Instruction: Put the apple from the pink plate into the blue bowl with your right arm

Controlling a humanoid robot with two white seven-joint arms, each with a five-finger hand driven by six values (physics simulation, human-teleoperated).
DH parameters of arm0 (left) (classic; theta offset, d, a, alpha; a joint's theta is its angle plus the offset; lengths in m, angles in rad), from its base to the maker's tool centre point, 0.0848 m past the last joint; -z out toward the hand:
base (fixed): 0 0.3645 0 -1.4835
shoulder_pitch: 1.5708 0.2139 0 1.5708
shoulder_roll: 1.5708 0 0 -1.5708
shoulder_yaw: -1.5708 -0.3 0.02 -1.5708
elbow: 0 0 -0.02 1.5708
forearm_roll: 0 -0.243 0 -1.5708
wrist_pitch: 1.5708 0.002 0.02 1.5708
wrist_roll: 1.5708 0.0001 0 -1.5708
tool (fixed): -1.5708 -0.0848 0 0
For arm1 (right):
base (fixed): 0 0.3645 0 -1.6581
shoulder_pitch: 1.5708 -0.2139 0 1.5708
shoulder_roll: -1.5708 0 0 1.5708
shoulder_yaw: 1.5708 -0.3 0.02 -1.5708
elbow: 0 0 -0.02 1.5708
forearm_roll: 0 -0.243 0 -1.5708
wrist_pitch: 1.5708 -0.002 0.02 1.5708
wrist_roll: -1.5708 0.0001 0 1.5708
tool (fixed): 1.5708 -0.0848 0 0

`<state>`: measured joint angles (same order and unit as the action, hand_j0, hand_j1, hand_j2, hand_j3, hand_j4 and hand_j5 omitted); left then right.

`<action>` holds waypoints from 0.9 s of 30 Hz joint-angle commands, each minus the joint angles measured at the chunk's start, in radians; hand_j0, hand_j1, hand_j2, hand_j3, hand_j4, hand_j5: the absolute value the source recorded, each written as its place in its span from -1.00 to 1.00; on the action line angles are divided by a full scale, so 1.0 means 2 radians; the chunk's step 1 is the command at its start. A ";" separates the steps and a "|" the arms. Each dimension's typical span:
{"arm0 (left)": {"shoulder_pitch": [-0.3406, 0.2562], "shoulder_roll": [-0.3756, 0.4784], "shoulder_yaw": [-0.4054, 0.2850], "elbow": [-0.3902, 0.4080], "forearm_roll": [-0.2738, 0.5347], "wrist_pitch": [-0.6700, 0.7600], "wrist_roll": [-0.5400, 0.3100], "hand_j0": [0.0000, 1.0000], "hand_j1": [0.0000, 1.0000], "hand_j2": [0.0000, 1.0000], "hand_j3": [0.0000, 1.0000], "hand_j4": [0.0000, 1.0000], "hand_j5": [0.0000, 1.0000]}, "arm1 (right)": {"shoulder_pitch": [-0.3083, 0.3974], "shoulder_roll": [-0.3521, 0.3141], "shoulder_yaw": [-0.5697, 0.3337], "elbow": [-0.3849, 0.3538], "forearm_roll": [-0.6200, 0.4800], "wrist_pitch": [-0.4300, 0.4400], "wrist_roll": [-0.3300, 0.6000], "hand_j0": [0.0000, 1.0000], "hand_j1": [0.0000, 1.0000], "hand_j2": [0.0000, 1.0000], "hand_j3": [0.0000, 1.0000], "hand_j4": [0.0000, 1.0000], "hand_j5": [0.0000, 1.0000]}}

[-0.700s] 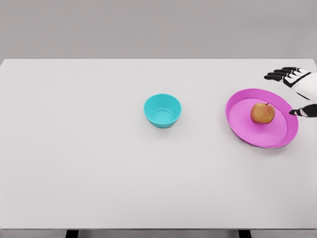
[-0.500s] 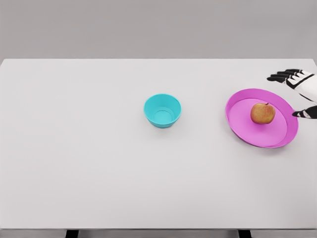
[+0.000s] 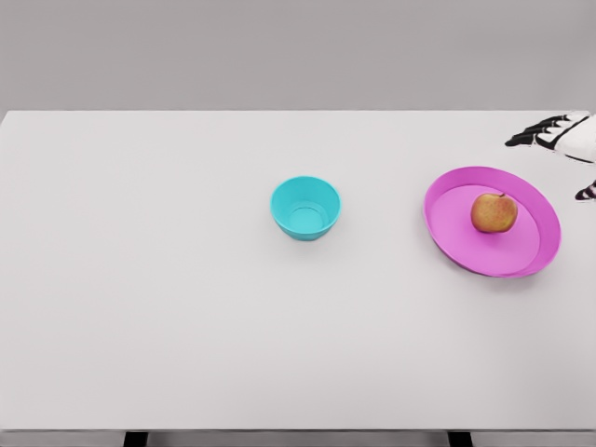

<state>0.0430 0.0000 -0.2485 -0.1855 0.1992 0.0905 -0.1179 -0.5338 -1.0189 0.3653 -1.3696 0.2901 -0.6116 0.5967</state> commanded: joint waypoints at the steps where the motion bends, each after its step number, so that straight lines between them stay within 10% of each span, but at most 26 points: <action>1: 0.000 0.000 0.000 0.000 0.000 0.000 0.000 1.00 1.00 1.00 1.00 1.00 1.00 | 0.000 0.014 0.060 0.029 -0.002 0.000 0.007 1.00 1.00 1.00 1.00 1.00 1.00; 27: 0.000 0.000 0.000 0.000 0.000 0.000 0.000 1.00 1.00 1.00 1.00 1.00 1.00 | -0.054 0.049 0.124 0.091 0.000 0.000 0.007 1.00 1.00 1.00 1.00 1.00 1.00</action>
<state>0.0430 -0.0001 -0.2484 -0.1857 0.1991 0.0905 -0.1179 -0.6427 -0.9193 0.6144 -1.1863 0.2953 -0.6134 0.6112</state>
